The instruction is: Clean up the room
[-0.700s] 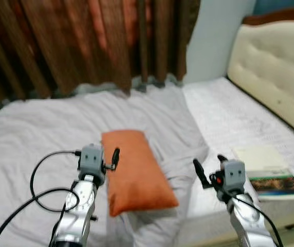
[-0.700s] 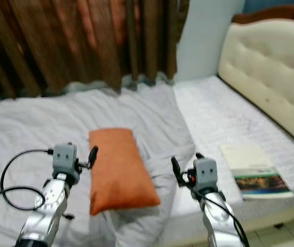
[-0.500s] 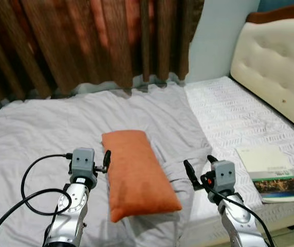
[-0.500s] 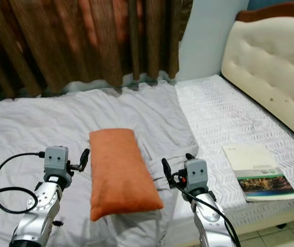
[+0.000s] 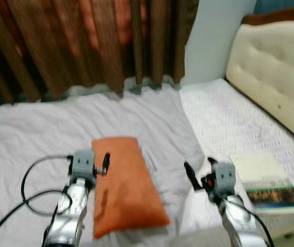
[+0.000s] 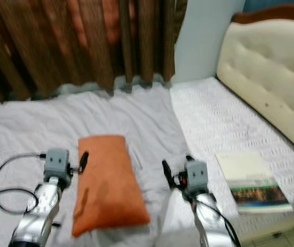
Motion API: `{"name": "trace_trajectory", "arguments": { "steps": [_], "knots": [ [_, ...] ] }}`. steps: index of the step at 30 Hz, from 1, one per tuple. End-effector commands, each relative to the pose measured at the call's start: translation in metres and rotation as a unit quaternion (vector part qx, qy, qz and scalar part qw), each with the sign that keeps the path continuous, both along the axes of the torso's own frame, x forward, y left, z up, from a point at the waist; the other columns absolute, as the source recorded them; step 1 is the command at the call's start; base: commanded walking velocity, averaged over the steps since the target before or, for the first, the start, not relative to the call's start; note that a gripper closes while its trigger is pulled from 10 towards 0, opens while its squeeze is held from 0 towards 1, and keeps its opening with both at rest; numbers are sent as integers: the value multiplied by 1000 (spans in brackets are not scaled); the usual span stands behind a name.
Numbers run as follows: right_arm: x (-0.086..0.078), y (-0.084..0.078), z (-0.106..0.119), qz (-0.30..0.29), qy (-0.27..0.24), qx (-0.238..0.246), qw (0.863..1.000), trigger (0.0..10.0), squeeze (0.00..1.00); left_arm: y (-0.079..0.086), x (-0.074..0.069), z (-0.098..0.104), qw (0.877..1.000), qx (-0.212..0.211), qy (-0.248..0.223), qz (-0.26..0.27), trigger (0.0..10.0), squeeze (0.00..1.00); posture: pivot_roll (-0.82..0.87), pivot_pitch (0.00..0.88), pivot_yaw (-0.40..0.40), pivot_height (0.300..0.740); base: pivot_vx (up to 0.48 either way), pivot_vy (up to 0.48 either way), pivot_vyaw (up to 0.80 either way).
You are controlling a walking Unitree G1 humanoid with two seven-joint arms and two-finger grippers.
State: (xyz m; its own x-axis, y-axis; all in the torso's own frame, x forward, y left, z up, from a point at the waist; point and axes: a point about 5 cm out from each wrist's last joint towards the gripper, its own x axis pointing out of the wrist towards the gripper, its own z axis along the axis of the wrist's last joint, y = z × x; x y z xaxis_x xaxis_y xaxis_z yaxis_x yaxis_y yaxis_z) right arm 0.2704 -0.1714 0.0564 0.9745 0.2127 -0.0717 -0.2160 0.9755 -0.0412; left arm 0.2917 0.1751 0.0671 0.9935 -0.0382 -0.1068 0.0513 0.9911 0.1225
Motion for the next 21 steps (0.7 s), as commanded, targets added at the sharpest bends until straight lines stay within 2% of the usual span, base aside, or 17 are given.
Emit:
{"name": "trace_trajectory", "arguments": {
  "steps": [1, 12, 14, 18, 21],
  "knots": [
    [0, -5, 1, -2, 3, 1, 1000, 10000, 0, -4, 0, -1, 1000, -13, 7, 0, 10000, 0, -43, 0, 42, 740, 458, 0, 0],
    [10, 2, 1, 18, 20, 13, 1000, 10000, 0, 0, 2, -4, 1000, -19, 20, 4, 10000, 0, -35, 0, 47, 740, 468, 0, 0],
    [12, 4, -1, 19, 30, 25, 999, 10000, 0, 1, 3, -4, 1000, -9, 22, 7, 10000, 0, -30, 0, 47, 740, 431, 0, 0],
    [26, 18, -4, 25, 67, 76, 995, 10000, 0, 10, 13, -9, 998, -23, 52, 11, 10000, 0, -20, 13, 50, 740, 0, 0, 0],
    [36, 29, -7, 22, 95, 121, 988, 10000, 0, 26, 18, -18, 994, -49, 95, 37, 10000, 0, 0, 78, 60, 740, 0, 0, 0]
  ]
}}
